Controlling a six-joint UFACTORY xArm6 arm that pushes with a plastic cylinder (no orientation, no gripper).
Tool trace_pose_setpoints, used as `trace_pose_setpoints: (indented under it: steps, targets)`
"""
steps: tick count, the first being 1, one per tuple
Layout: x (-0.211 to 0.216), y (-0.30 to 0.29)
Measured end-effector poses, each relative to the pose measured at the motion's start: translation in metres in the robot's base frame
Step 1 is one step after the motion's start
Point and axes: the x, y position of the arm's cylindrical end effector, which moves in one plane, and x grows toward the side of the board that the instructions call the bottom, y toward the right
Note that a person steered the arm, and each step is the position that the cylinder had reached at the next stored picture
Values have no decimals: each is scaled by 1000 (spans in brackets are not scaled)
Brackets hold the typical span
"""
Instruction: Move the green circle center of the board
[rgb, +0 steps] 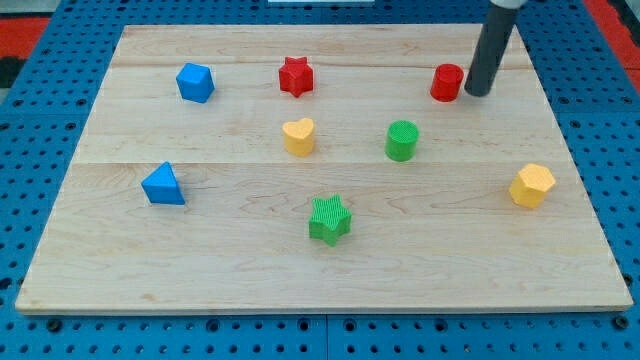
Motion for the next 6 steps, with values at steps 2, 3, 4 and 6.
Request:
trace_pose_setpoints:
  steps: [2, 3, 4, 6]
  targets:
    - [88, -3]
    - [78, -24]
    - [57, -47]
    - [90, -129]
